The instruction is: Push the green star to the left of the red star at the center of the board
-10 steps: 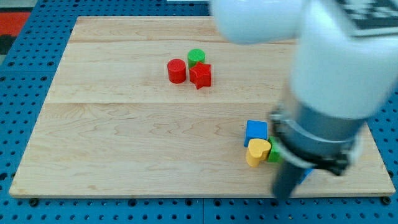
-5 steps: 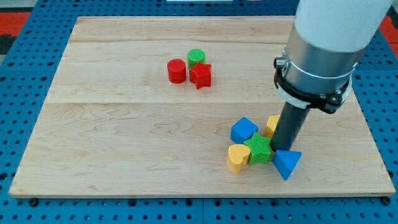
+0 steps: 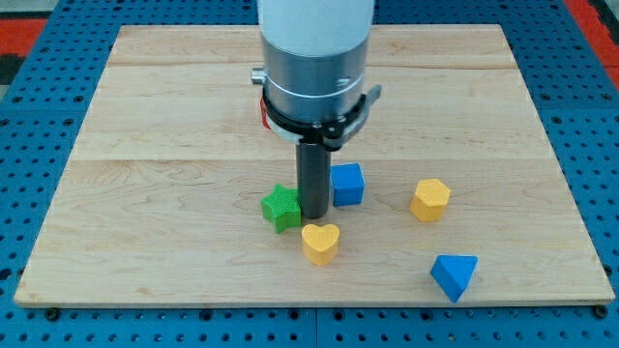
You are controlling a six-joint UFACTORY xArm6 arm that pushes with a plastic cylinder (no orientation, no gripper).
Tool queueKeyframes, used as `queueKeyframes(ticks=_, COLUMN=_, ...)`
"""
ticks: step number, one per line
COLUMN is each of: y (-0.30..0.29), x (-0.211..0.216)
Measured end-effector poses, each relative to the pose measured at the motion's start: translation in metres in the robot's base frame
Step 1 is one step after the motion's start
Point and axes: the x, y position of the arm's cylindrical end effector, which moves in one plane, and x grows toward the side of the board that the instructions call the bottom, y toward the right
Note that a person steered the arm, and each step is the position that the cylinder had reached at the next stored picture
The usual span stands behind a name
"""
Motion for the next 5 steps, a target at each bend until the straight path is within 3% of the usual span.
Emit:
queueKeyframes(ticks=1, y=-0.007, x=0.016)
queueKeyframes(ticks=3, y=-0.105, x=0.012)
queueKeyframes(ticks=4, y=-0.135, x=0.052)
queueKeyframes(ticks=5, y=-0.161, x=0.016)
